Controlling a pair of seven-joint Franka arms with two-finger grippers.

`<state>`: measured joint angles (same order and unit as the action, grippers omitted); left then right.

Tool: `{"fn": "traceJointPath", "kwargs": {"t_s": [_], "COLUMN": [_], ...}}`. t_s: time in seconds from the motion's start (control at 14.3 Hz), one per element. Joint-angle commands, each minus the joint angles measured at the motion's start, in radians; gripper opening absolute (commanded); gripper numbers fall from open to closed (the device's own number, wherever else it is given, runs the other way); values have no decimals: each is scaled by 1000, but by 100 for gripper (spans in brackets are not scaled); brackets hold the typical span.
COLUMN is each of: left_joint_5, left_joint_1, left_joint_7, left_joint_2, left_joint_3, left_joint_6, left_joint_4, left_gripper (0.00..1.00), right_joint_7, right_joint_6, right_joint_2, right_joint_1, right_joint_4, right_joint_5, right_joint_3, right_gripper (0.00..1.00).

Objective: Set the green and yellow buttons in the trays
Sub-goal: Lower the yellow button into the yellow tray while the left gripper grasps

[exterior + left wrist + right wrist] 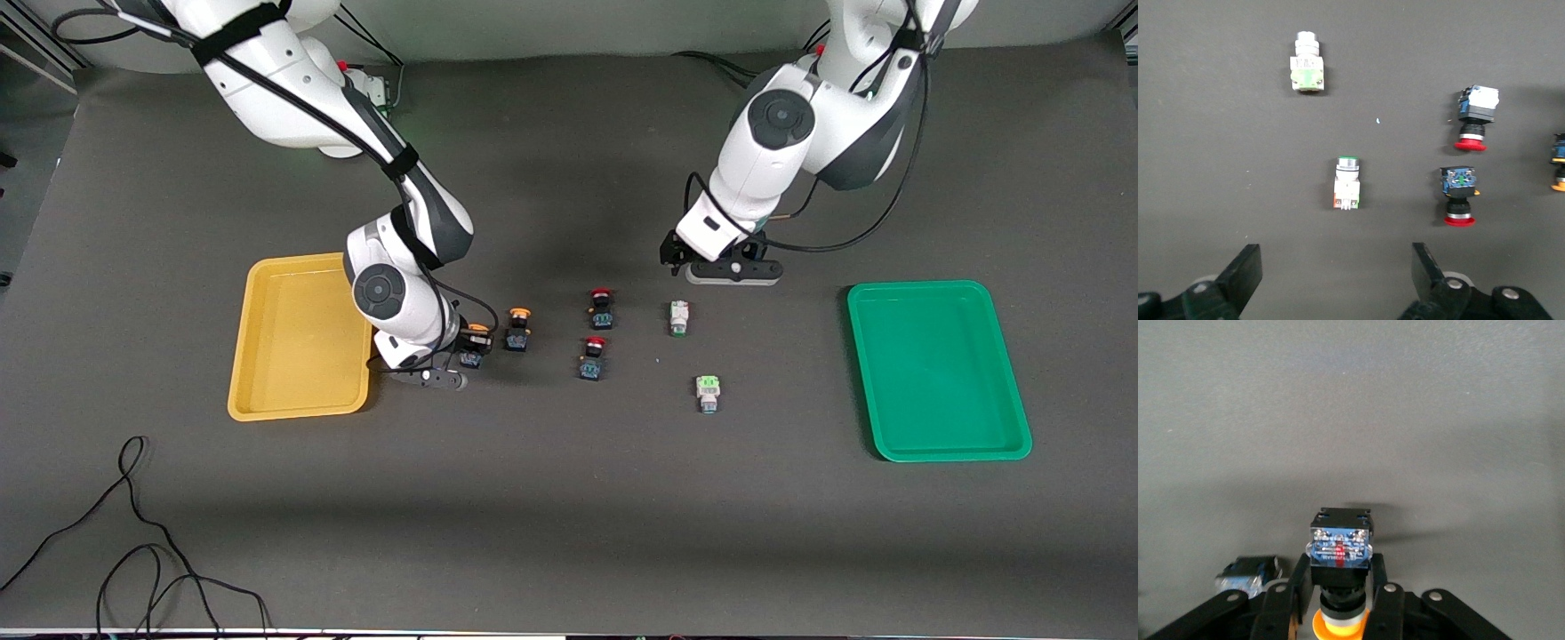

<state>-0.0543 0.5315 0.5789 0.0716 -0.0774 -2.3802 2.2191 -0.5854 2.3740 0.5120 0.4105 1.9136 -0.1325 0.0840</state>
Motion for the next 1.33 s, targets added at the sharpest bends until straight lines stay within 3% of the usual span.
{"fn": "traceJointPath", "kwargs": {"t_s": [0.0, 0.21, 0.42, 0.63, 0.98, 1.12, 1.26], "left_joint_5": [5, 13, 31, 46, 99, 100, 100], "left_joint_1": [30, 33, 27, 24, 28, 42, 70], "left_joint_7": [22, 22, 21, 19, 21, 21, 22], "left_joint_2": [68, 155, 223, 286, 338, 338, 338], "left_joint_3": [15, 16, 19, 25, 38, 36, 37], "left_joint_6": [-95, -198, -273, -344, -386, -384, -384], "left_joint_4": [11, 13, 11, 10, 7, 11, 14], "left_gripper": [100, 100, 100, 100, 98, 97, 96], "right_joint_7": [-7, 89, 287, 545, 841, 942, 1004], "right_joint_6": [-187, -385, -534, -602, -590, -508, -330], "right_joint_2": [-156, -278, -378, -415, -402, -388, -376], "right_joint_1": [-4, -4, -4, -2, -4, -4, -7], "right_joint_4": [1, -18, -16, -13, 16, 68, 192], "right_joint_5": [-1, 1, 4, 92, 105, 105, 105], "right_joint_3": [-22, -88, -203, -318, -518, -582, -624], "right_gripper": [0, 0, 0, 0, 0, 0, 0]}}
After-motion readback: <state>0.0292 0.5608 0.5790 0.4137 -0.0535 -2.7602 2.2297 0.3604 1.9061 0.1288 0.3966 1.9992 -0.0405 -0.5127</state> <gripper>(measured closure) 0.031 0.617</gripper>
